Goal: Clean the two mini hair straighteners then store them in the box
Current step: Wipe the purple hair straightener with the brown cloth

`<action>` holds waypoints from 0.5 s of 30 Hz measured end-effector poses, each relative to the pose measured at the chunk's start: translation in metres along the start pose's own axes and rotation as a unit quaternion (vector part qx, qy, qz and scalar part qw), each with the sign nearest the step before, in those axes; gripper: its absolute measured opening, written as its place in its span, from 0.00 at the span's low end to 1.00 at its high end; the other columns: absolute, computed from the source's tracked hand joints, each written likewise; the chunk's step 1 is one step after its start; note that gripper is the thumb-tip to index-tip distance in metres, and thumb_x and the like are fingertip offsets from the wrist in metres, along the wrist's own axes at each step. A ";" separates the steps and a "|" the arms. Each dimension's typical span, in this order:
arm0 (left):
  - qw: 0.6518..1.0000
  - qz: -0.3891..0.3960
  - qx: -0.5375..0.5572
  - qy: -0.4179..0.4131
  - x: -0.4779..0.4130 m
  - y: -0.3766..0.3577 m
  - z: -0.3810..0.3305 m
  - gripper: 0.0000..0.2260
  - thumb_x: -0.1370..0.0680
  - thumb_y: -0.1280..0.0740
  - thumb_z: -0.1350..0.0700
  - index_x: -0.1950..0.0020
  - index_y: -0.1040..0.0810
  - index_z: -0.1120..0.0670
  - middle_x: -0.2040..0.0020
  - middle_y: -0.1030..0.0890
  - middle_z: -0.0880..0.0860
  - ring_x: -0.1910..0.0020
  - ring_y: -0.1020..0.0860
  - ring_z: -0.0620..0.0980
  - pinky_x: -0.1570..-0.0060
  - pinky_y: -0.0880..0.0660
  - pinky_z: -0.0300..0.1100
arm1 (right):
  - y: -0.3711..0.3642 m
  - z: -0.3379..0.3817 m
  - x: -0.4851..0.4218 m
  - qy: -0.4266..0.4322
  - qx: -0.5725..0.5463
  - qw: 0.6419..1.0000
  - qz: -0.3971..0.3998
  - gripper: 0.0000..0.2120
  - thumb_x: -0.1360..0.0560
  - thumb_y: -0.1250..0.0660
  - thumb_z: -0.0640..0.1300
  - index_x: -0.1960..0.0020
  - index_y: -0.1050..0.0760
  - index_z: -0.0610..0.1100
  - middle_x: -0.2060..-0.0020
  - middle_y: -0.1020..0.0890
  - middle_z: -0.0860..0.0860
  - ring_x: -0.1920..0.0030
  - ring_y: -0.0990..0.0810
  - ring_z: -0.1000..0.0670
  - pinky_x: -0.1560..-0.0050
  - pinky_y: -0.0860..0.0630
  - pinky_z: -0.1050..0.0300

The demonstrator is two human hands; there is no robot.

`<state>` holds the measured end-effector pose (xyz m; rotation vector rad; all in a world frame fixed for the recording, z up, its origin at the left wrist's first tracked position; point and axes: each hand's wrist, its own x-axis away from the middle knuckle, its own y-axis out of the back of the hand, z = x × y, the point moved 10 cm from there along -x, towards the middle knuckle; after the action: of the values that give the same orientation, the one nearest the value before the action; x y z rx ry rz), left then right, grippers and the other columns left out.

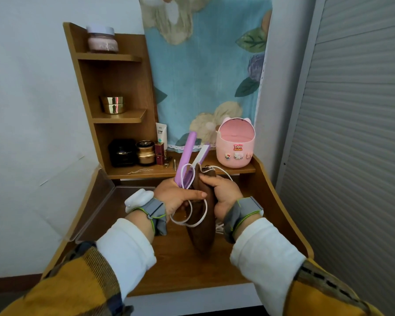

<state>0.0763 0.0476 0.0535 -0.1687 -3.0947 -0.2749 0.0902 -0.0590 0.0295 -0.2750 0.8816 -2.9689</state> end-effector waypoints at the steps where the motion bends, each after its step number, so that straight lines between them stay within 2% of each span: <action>1: 1.000 0.009 0.002 0.002 0.001 -0.002 -0.001 0.12 0.40 0.20 0.58 0.64 0.21 0.57 0.68 0.20 0.54 0.71 0.23 0.50 0.68 0.26 0.40 | 0.000 0.000 0.000 0.005 -0.001 1.000 0.004 0.07 0.24 0.37 0.35 0.58 0.21 0.39 0.69 0.17 0.43 0.71 0.18 0.45 0.67 0.19 0.51; 2: 1.000 0.014 0.009 0.002 0.001 -0.004 -0.002 0.10 0.38 0.21 0.61 0.64 0.21 0.56 0.68 0.21 0.53 0.71 0.24 0.49 0.68 0.27 0.40 | 0.000 0.000 0.000 0.007 -0.002 1.000 0.007 0.06 0.25 0.36 0.36 0.58 0.21 0.39 0.69 0.17 0.43 0.70 0.18 0.45 0.64 0.19 0.50; 4: 0.999 0.014 0.038 -0.002 0.003 -0.006 -0.003 0.08 0.35 0.24 0.66 0.62 0.20 0.57 0.64 0.19 0.55 0.65 0.21 0.52 0.59 0.23 0.44 | 0.000 0.002 0.003 0.017 0.000 1.000 0.006 0.06 0.25 0.35 0.36 0.58 0.20 0.39 0.67 0.16 0.42 0.68 0.17 0.44 0.59 0.20 0.49; 6: 0.997 0.003 0.079 0.005 0.004 -0.005 -0.001 0.07 0.32 0.27 0.69 0.59 0.20 0.59 0.63 0.18 0.58 0.65 0.20 0.54 0.55 0.22 0.46 | 0.001 0.007 0.004 0.042 0.012 0.999 0.008 0.05 0.26 0.35 0.34 0.57 0.20 0.38 0.68 0.16 0.43 0.70 0.17 0.46 0.64 0.19 0.52; 8: 0.993 -0.003 0.119 0.024 0.002 -0.007 0.003 0.06 0.30 0.31 0.72 0.60 0.21 0.61 0.69 0.19 0.56 0.72 0.21 0.51 0.66 0.21 0.41 | 0.001 0.010 0.005 0.059 0.031 0.998 -0.003 0.04 0.27 0.34 0.32 0.57 0.21 0.38 0.69 0.16 0.43 0.72 0.18 0.47 0.66 0.20 0.53; 10: 0.987 -0.003 0.157 0.042 0.004 -0.011 0.005 0.06 0.28 0.34 0.71 0.61 0.23 0.62 0.75 0.21 0.55 0.78 0.23 0.49 0.75 0.24 0.37 | 0.001 0.008 0.004 0.071 0.043 0.996 -0.020 0.04 0.27 0.34 0.32 0.57 0.22 0.37 0.68 0.17 0.43 0.71 0.19 0.46 0.63 0.20 0.51; 13: 0.976 -0.007 0.213 0.033 0.005 -0.012 0.001 0.06 0.25 0.36 0.69 0.61 0.25 0.61 0.77 0.23 0.53 0.80 0.25 0.47 0.77 0.26 0.34 | 0.011 0.005 0.001 0.073 0.042 0.995 -0.056 0.04 0.26 0.34 0.34 0.53 0.22 0.36 0.63 0.19 0.38 0.66 0.20 0.43 0.52 0.22 0.43; 15: 0.976 0.006 0.216 0.023 0.005 -0.011 -0.001 0.06 0.25 0.36 0.69 0.61 0.27 0.61 0.78 0.25 0.52 0.81 0.27 0.45 0.78 0.28 0.33 | 0.016 0.005 0.002 0.066 0.027 0.995 -0.066 0.05 0.25 0.35 0.36 0.51 0.22 0.36 0.60 0.20 0.36 0.66 0.20 0.42 0.52 0.22 0.41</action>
<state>0.0702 0.0369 0.0529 -0.1620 -3.0137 0.3883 0.0886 -0.0753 0.0248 -0.1419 0.8243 -3.1595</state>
